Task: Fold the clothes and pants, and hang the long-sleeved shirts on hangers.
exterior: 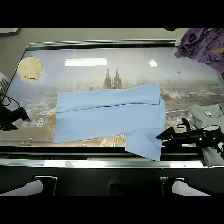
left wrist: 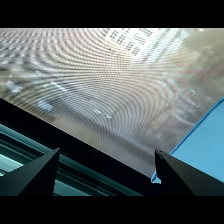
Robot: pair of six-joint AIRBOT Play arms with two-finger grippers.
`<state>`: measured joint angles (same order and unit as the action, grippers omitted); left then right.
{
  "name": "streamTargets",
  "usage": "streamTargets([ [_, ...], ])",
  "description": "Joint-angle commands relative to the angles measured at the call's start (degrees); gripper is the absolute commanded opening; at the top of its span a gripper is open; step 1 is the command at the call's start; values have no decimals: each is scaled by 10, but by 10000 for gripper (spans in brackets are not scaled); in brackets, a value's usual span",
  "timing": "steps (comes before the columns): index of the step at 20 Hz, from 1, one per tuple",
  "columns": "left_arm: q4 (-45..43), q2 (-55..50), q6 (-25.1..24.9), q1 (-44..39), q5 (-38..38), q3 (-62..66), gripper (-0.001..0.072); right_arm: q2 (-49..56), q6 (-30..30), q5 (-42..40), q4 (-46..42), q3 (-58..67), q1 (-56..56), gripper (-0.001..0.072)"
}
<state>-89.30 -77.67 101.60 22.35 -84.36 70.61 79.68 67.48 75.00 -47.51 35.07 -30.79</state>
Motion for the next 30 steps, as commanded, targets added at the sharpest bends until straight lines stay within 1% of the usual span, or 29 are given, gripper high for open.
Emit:
streamTargets([
  [1,11,0,1,1,-3,0,669,0,-22,-28,34,-25,0,399],
  [3,32,0,1,1,4,0,669,0,-27,-23,34,-26,0,232],
  [4,42,0,0,1,8,0,670,0,-37,-19,35,-26,0,70],
  [5,56,1,-2,3,13,-2,669,0,-39,-17,36,-26,0,34],
  [7,84,11,-31,18,30,-32,669,0,-39,-16,38,-26,0,34],
  [9,129,34,-48,55,69,-108,670,0,-39,-16,39,-25,0,34],
  [10,187,45,-77,82,89,-156,669,0,-39,-17,40,-25,0,34],
  [12,304,52,-144,133,100,-234,669,0,-43,-17,40,-25,0,34],
  [14,369,51,-195,165,99,-289,669,0,-43,-17,40,-25,0,34],
  [16,386,48,-220,168,108,-322,669,0,-43,-19,40,-25,0,34],
  [18,393,35,-238,153,112,-337,669,0,-43,-19,40,-25,0,34],
  [26,394,-20,-242,81,140,-341,667,0,-30,13,40,-25,0,34],
  [27,394,-26,-240,75,140,-341,642,0,-30,17,40,-25,0,34],
  [29,394,-36,-241,68,140,-341,469,-2,-23,21,40,-25,0,34],
  [30,394,-39,-241,68,140,-341,366,-5,-21,23,40,-25,0,34],
])
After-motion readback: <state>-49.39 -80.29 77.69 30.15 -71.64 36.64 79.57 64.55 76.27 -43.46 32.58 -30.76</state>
